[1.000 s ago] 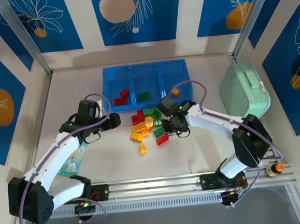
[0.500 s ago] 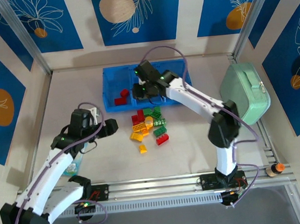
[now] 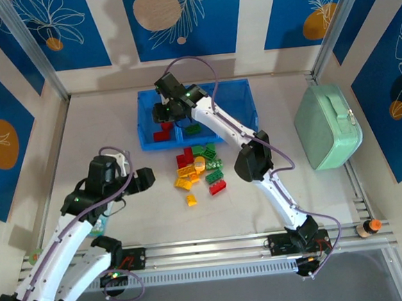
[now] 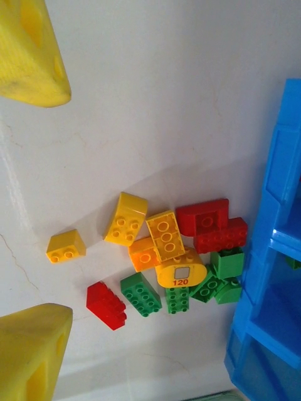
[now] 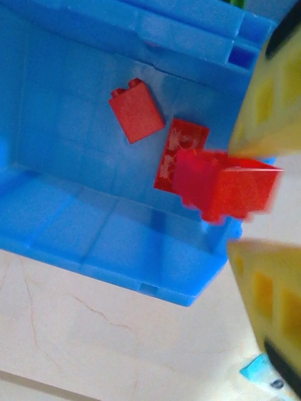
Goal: Sort the legos into containers by color
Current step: Place the lego in the container, then pick up the lego from the center of the table.
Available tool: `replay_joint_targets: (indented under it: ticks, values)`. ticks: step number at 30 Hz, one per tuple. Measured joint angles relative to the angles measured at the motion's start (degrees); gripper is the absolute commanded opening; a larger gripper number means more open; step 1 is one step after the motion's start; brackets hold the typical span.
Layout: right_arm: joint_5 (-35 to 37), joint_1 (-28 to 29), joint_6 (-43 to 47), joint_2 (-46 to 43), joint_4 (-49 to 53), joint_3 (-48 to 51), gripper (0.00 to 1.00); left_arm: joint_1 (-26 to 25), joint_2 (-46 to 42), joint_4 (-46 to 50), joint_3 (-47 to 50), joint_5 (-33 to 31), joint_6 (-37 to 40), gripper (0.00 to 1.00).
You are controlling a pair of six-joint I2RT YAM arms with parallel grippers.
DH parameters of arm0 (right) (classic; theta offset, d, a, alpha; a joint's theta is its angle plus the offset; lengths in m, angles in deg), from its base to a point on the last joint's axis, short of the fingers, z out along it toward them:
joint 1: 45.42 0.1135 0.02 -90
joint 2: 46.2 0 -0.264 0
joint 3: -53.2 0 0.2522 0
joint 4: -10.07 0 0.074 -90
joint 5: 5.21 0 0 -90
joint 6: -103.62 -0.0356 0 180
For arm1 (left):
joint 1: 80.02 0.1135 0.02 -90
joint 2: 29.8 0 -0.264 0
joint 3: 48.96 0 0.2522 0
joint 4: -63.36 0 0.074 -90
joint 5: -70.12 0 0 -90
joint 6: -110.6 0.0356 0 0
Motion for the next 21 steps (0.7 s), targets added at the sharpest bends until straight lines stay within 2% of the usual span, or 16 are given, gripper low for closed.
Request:
replay_joint_targets:
  ticks: [2, 7, 10, 15, 21]
  values:
    - [-0.02, -0.11, 0.04, 0.17, 1.09, -0.96, 0.72, -0.28, 0.39, 0.7, 0.0, 0.15, 0.02, 0.81]
    - [0.02, -0.15, 0.13, -0.98, 1.99, -1.64, 0.74, -2.43, 2.03, 1.92, 0.0, 0.35, 0.24, 0.81]
    - [0.24, -0.07, 0.17, -5.57, 1.88, 3.21, 0.74, -5.44, 3.08, 2.14, -0.02, -0.37, 0.24, 0.8]
    - [1.79, 0.17, 0.37, -22.14, -2.75, 22.27, 0.75, -13.46, 9.88, 1.9, -1.53, -3.69, 0.24, 0.8]
    - [3.39, -0.85, 0.07, -44.61, -12.02, 48.81, 0.77, -18.67, 21.53, -0.74, -2.78, -5.33, 1.11, 0.81]
